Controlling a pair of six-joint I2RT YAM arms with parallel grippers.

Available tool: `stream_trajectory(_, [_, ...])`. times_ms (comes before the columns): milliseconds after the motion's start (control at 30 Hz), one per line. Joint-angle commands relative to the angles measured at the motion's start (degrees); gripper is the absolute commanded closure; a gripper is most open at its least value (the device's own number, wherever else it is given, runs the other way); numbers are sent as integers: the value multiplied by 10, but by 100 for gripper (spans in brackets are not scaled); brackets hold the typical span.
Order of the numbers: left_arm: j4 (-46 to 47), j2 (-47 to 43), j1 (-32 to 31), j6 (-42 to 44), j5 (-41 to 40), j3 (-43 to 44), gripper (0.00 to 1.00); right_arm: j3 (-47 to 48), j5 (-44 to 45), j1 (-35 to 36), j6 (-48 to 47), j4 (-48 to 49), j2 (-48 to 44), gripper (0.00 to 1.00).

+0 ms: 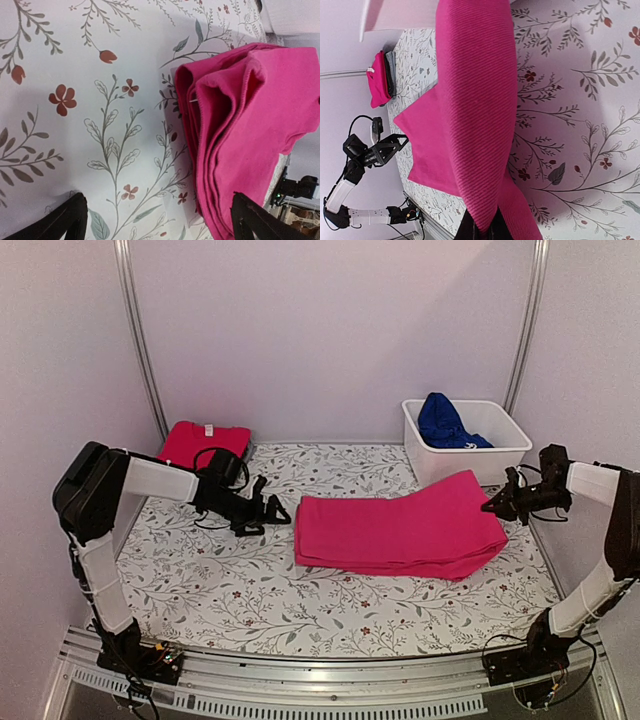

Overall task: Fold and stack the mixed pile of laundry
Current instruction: Fold the 1/2-rectangle-folded trousers at the center of the board.

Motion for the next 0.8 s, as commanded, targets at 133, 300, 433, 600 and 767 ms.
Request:
stream_trajectory(133, [88, 55, -30, -54, 80, 29, 7, 52, -63, 81, 56, 7, -34, 100])
stream_trajectory(300, [151, 94, -50, -96, 127, 30, 26, 79, -62, 156, 126, 54, -35, 100])
stream_trajectory(433, [202, 112, -55, -129, 150, 11, 57, 112, -62, 218, 176, 98, -18, 100])
stream_trajectory(600, [208, 118, -57, -136, 148, 10, 71, 175, -53, 316, 227, 152, 43, 100])
stream_trajectory(767, [209, 119, -57, -137, 149, 7, 76, 264, -50, 400, 262, 180, 142, 100])
